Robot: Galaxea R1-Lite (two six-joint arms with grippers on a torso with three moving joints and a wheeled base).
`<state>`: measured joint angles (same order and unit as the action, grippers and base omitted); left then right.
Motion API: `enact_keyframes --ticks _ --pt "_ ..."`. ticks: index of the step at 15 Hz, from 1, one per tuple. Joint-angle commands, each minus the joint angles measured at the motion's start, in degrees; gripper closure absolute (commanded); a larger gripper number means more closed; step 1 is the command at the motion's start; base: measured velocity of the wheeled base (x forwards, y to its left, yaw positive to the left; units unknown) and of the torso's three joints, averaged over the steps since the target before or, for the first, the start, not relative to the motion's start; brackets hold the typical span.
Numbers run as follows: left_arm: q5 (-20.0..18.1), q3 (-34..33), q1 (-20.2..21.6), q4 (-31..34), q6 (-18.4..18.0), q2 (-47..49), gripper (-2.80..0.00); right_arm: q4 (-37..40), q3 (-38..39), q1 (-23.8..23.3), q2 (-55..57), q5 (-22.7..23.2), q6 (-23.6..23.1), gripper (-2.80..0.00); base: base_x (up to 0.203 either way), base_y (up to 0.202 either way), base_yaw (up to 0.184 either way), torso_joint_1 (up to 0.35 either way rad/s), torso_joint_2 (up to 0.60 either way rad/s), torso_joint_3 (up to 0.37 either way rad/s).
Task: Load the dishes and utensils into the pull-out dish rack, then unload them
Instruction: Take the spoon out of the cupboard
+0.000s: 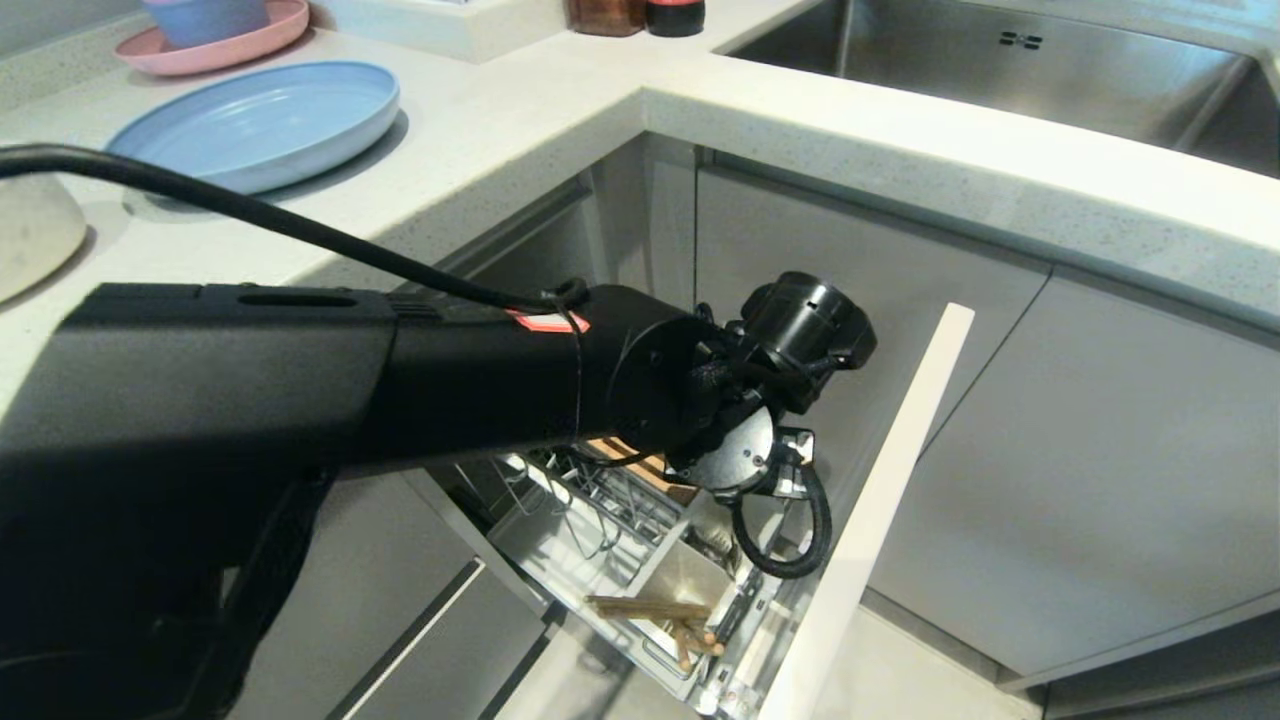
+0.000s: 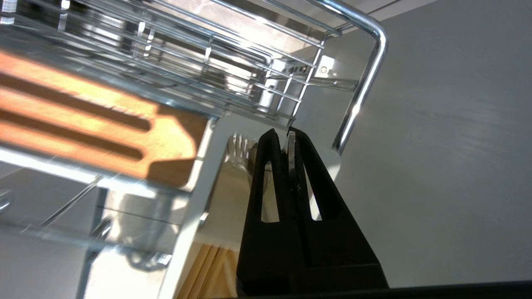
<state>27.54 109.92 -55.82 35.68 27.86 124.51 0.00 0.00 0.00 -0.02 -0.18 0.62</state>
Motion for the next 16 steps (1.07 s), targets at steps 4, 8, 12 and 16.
enact_keyframes --ticks 4,8,12,16 --pt "4.2 -0.1 -2.4 5.0 1.4 -5.6 0.0 0.0 0.1 0.0 0.0 0.0 0.0 0.0 0.0 0.0 0.0 0.0 0.0 0.0" --pt "4.5 -0.2 -3.4 5.6 2.4 -8.4 0.0 0.0 0.1 0.0 0.0 0.0 0.0 0.0 0.0 0.0 0.0 0.0 0.0 0.0" --pt "5.1 -0.2 -3.9 5.8 2.8 -9.6 0.0 0.0 0.1 0.0 0.0 0.0 0.0 0.0 0.0 0.0 0.0 0.0 0.0 0.0" --pt "6.1 -0.3 -4.9 6.9 3.4 -12.8 0.0 0.0 0.1 0.0 0.0 0.0 0.0 0.0 0.0 0.0 0.0 0.0 0.0 0.0"
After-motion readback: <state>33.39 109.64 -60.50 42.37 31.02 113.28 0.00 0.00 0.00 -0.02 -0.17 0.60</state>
